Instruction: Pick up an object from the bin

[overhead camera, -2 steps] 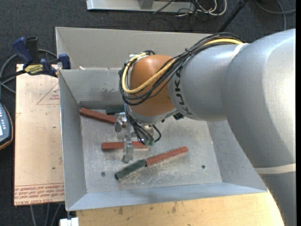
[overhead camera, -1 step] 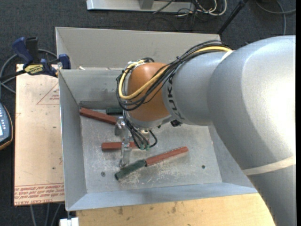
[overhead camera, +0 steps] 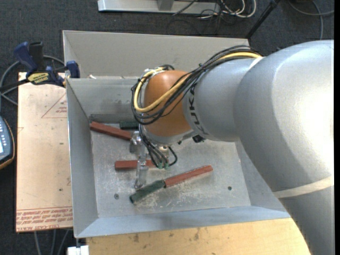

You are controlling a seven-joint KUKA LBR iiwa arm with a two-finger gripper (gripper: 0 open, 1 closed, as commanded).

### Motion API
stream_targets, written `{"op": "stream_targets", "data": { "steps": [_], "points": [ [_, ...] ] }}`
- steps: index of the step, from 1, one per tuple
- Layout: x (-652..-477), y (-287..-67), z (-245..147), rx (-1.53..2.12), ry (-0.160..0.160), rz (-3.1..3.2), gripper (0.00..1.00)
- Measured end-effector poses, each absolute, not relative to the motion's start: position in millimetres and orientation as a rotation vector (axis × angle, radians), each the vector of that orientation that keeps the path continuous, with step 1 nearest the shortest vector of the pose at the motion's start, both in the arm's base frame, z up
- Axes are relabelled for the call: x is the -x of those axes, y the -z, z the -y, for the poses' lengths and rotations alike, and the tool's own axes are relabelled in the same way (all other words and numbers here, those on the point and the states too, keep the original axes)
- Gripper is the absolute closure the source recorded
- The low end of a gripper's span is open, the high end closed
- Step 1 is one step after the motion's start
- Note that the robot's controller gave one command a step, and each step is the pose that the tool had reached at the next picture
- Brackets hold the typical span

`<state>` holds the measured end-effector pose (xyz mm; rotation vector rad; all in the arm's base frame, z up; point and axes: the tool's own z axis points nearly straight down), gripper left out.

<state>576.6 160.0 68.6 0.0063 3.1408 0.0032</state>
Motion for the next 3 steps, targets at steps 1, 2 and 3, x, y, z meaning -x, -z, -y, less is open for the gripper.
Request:
{"op": "stream_targets", "data": {
  "steps": [1,2,3],
  "points": [
    [-577.2,-69.6,-159.9,-0.007,-0.004,-3.139,1.00],
    [-579.3,-133.6,-160.6,-0.008,-0.006,-3.133,1.00],
    [-580.7,-168.2,-161.0,-0.009,-0.005,-3.136,1.00]
  ]
}}
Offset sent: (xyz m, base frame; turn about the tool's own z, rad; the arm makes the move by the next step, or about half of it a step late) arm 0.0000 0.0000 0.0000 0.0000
